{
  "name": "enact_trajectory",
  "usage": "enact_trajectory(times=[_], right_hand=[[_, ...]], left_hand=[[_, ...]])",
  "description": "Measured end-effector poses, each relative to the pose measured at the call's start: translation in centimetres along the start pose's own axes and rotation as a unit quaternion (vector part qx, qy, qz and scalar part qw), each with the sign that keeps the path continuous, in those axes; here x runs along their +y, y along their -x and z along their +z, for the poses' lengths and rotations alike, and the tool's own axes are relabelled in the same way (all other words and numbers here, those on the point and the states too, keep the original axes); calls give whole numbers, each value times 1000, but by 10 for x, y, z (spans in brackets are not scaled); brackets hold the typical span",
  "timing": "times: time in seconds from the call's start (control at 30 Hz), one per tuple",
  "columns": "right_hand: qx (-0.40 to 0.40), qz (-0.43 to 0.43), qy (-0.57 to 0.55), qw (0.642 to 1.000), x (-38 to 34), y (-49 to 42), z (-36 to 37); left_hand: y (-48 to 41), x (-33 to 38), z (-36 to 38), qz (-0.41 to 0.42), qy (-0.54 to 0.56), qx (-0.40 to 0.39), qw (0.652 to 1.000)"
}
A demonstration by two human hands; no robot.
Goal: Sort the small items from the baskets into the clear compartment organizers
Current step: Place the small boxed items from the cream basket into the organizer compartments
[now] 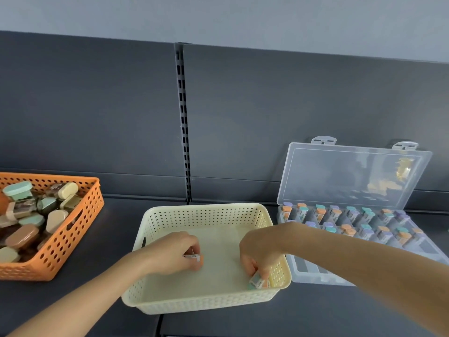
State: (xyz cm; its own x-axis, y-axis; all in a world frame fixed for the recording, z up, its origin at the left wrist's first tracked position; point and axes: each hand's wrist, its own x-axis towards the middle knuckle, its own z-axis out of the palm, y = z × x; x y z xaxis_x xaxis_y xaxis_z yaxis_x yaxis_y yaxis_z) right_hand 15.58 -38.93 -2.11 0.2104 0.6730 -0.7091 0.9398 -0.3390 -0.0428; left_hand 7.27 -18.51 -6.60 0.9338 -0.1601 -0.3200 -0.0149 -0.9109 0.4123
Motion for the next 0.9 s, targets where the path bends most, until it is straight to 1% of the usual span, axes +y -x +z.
enact_trajectory(times=[0.13, 0.23, 0.37, 0.5, 0.57, 0.67, 0.77, 0.83, 0.9], right_hand=[[-30, -18, 47, 998, 0, -5, -2], [-54, -17, 79, 995, 1, -9, -1], [-68, 2, 39, 997, 6, -7, -6], [-89, 4, 11, 996, 6, -5, -10], [-86, 7, -5, 996, 8, -3, -11], [-50, 18, -66, 996, 12, 3, -11], [-1, 20, -164, 986, 13, 7, -11], [65, 16, -202, 977, 12, 8, -9], [154, 26, -213, 964, 12, 5, -5]], left_hand=[[-3, -3, 2, 3, 2, -5, 1000], [-4, -4, 3, -3, 4, -11, 1000], [-5, -3, 5, 1, 1, -14, 1000], [-6, -4, 6, -1, 4, -1, 1000], [-6, -4, 7, -6, 7, 3, 1000], [-7, -3, 6, -9, 20, 19, 1000], [-6, -1, 6, -4, 42, 44, 998], [-6, 2, 4, 4, 50, 76, 996], [-6, 4, 2, 10, 73, 119, 990]])
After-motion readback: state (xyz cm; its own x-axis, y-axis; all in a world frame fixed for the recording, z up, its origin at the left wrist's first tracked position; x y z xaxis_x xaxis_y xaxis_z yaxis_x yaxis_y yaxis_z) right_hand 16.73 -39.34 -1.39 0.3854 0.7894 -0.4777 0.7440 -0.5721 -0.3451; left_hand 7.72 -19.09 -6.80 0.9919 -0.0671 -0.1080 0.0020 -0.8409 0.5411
